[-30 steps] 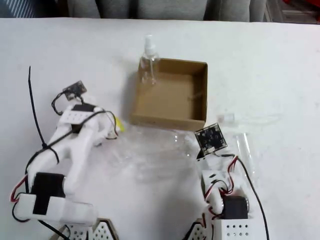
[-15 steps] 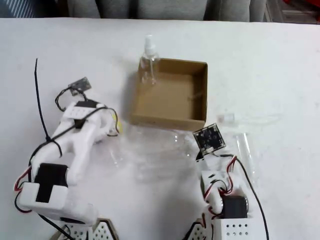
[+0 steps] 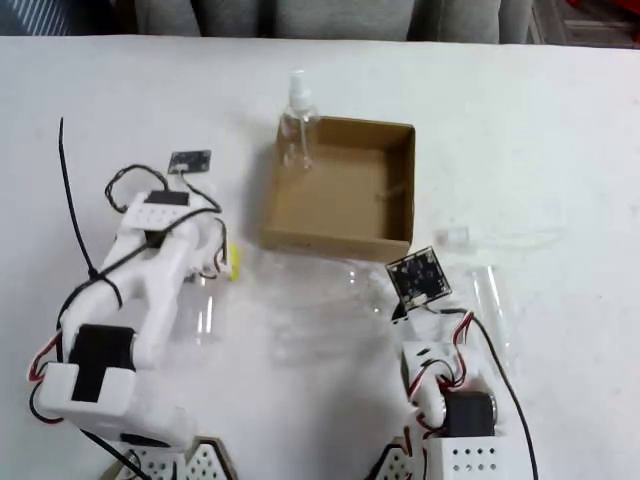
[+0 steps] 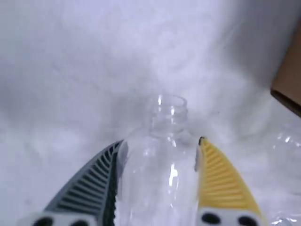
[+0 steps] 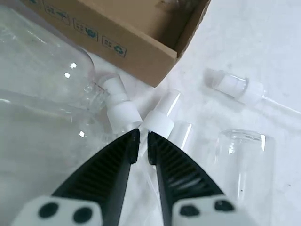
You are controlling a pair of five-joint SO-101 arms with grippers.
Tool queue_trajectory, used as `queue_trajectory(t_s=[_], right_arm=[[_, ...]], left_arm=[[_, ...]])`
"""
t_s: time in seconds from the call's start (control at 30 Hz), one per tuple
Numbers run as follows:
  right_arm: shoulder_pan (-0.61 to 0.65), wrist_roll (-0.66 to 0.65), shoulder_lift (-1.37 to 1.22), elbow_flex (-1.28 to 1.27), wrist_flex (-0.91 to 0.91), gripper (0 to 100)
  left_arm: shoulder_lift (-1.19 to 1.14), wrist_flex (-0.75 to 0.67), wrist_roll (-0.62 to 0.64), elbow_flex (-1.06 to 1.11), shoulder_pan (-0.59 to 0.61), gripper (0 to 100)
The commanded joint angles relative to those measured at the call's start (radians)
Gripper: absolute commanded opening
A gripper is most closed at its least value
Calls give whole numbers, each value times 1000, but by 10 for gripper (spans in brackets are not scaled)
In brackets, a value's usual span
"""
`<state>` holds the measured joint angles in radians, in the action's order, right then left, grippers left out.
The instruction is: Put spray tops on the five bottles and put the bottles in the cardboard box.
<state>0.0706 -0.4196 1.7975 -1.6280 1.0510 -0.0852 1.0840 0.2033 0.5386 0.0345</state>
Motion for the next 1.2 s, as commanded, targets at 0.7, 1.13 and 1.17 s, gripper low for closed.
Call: queue_trajectory(t_s=[0.7, 1.13, 1.17], right_arm=[[8, -12, 4, 11, -22, 16], [8, -12, 4, 11, -22, 16], [8, -12, 4, 11, -22, 16]], left_arm=[[7, 141, -15, -147, 13, 278], [-1, 140, -12, -146, 13, 275], [-2, 140, -12, -146, 13, 275]])
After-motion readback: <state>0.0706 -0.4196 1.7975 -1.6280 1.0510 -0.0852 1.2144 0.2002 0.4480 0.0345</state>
